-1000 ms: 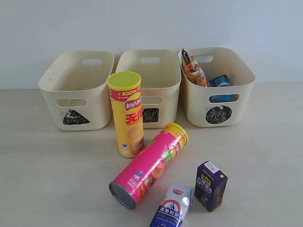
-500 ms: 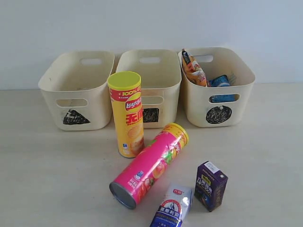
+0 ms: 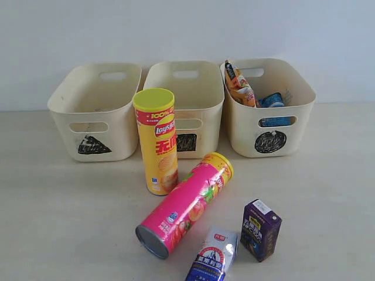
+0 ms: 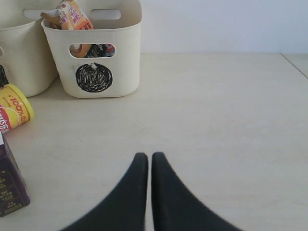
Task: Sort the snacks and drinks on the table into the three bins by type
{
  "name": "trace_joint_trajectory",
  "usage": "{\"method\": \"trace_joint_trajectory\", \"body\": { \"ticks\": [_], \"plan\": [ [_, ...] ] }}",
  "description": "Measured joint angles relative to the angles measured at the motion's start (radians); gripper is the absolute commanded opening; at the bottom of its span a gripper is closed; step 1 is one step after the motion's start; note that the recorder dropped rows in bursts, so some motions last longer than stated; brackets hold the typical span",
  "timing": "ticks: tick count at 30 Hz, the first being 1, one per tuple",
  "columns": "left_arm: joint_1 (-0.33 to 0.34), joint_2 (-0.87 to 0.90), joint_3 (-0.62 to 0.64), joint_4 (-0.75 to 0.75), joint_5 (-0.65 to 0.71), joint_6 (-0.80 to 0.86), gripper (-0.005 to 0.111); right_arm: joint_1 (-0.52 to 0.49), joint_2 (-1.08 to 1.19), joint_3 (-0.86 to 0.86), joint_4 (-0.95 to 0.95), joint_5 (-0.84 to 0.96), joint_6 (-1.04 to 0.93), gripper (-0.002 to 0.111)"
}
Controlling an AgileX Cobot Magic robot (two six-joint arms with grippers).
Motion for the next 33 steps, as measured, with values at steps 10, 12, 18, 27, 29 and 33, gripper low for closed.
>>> {"method": "trace_joint_trajectory", "body": {
  "ticks": [10, 12, 18, 27, 29, 33],
  "plan": [
    [0.000, 0.113, -0.109, 0.053, -0.138, -0.119, 0.004, 0.000, 0.000, 0.000, 0.000, 0.000, 0.000, 0.000],
    [0.000, 0.192, -0.148, 0.104, -0.140, -0.147, 0.004, 0.000, 0.000, 0.000, 0.000, 0.000, 0.000, 0.000],
    [0.000, 0.518, -0.273, 0.514, -0.231, -0.397, 0.004, 0.000, 0.000, 0.000, 0.000, 0.000, 0.000, 0.000],
    [0.000, 1.220, -0.485, 1.243, -0.645, -0.715, 0.004, 0.000, 0.000, 0.000, 0.000, 0.000, 0.000, 0.000],
    [0.000, 1.288, -0.507, 1.295, -0.678, -0.717, 0.004, 0.000, 0.000, 0.000, 0.000, 0.000, 0.000, 0.000],
    [0.000, 1.428, -0.565, 1.369, -0.743, -0.716, 0.028, 0.000, 0.000, 0.000, 0.000, 0.000, 0.000, 0.000]
  ]
}}
